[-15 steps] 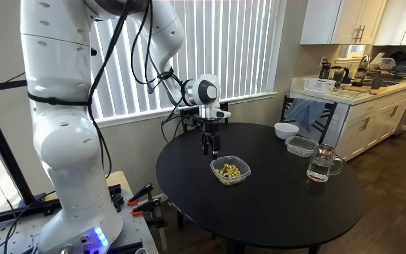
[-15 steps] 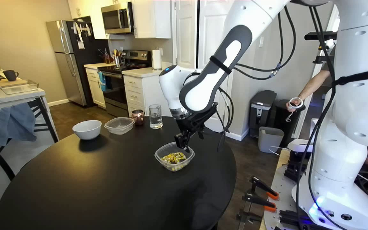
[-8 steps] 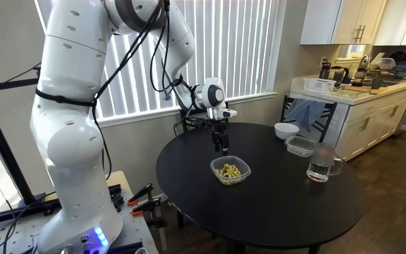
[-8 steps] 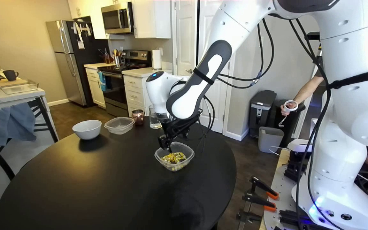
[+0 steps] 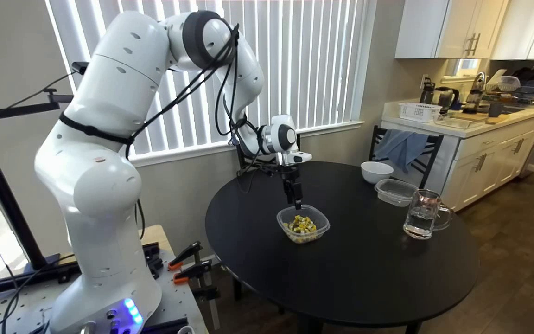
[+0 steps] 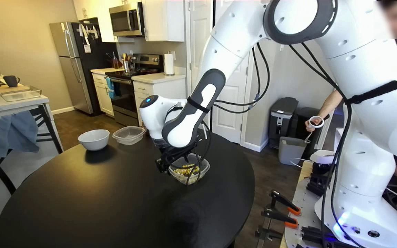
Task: Pour the contents of the lunchbox onto the table
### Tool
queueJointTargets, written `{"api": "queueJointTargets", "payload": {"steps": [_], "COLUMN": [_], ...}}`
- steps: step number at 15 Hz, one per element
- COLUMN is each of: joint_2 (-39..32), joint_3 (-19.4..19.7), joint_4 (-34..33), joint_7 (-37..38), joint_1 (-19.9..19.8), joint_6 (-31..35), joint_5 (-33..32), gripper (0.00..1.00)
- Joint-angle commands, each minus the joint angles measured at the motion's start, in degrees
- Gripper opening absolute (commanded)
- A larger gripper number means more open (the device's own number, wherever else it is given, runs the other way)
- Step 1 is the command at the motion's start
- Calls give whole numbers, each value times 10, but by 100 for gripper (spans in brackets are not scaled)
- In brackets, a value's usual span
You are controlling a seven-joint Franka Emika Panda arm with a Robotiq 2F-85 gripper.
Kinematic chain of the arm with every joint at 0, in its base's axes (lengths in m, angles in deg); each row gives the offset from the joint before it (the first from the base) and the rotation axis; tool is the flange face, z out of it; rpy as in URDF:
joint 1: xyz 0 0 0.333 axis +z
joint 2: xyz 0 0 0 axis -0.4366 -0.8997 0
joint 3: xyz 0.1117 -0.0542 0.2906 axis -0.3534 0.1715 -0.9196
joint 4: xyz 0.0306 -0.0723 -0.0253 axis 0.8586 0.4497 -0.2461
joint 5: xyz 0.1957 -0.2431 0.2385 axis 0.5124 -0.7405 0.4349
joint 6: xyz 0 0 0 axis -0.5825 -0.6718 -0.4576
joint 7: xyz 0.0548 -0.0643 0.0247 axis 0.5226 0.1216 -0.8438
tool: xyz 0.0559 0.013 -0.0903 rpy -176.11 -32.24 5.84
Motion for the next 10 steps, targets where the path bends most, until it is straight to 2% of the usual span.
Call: {"api": "queueJointTargets", "payload": {"steps": [1,2,3,5,10], "joint_2": [-39,-46,-50,-56,-53], "joint_3": [17,21,25,29,30], "joint_4": [-30,-36,-41,-47,-44], "joint_7": [22,21,15,12,11], "joint_1": [25,30,32,35,37], "joint_6": [6,4,3,2,2], "joint_5": [-8,-9,-10,-7,-4], "gripper": [100,100,75,68,35]}}
